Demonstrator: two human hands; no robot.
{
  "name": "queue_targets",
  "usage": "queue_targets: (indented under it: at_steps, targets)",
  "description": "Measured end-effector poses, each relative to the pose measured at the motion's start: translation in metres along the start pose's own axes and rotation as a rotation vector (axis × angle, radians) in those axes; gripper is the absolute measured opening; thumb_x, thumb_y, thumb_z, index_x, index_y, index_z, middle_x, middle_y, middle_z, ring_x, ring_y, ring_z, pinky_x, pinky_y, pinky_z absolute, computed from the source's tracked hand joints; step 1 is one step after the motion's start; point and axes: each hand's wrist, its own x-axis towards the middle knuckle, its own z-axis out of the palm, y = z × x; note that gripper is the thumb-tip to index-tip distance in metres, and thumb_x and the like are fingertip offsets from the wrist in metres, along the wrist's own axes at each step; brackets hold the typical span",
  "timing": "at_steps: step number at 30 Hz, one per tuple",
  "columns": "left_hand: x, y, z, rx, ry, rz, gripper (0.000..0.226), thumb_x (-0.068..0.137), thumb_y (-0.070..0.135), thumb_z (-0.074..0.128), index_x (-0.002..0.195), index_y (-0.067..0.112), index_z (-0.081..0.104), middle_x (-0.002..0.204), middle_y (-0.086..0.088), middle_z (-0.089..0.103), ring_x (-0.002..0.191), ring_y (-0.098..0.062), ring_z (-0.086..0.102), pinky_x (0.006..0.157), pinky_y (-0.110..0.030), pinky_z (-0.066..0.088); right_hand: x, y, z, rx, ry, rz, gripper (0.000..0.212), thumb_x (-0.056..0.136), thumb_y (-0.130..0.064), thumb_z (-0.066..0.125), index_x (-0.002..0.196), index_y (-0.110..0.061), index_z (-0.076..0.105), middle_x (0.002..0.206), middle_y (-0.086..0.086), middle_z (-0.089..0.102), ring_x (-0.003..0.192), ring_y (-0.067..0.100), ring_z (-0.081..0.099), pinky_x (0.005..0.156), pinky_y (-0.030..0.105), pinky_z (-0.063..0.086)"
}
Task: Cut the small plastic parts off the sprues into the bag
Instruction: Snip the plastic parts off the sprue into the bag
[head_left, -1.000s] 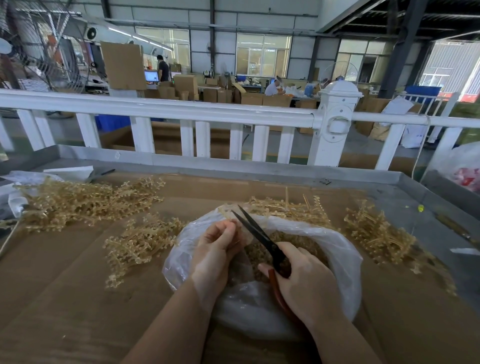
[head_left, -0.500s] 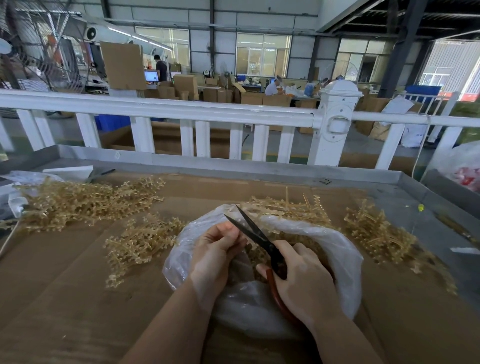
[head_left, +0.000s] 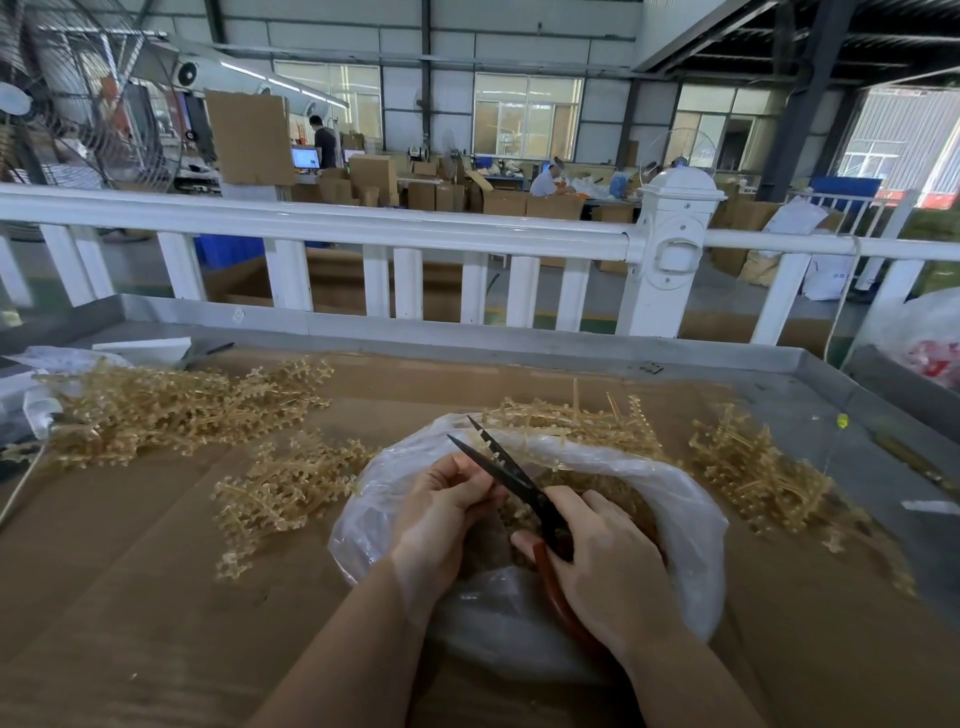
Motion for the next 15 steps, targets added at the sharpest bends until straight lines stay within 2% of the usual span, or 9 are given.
queue_targets:
  at_steps: [5,11,15]
  targets:
    - [-0.0003,0.0014,0.0005,0.020,-0.008,-0.006,0.025,0.090,-0.010,0.046,0.076,0.004,0.060,0.073,-0.010,0.069,0.068,-0.016,0.065,0.071,-0.025,0.055,0.0018,-0.0013,-0.0017,-0.006,-0.007,-0.029,0.050,0.083,-0.065,0.039,0.115,-0.030,0.055,0.093,-0.010,0.059,0.088,0.012,0.058,0.071,0.019,0.042]
    - [0.0028,-0.0009,-0.0019,0.000,0.013,-0.017,0.023,0.090,-0.009,0.049,0.075,0.007,0.058,0.067,-0.006,0.066,0.062,-0.013,0.063,0.063,-0.021,0.056,0.0029,-0.0035,-0.0021,-0.041,0.014,-0.047,0.044,0.084,-0.058,0.052,0.110,-0.024,0.060,0.082,-0.006,0.061,0.073,0.014,0.060,0.063,0.018,0.041]
    - [0.0033,-0.0019,-0.0035,-0.023,0.012,-0.033,0.024,0.089,-0.008,0.052,0.072,0.008,0.059,0.064,-0.007,0.063,0.058,-0.013,0.062,0.059,-0.022,0.055,0.0028,-0.0040,-0.0022,-0.019,-0.017,-0.048,0.048,0.084,-0.062,0.047,0.115,-0.026,0.057,0.087,-0.007,0.062,0.077,0.012,0.060,0.067,0.020,0.046]
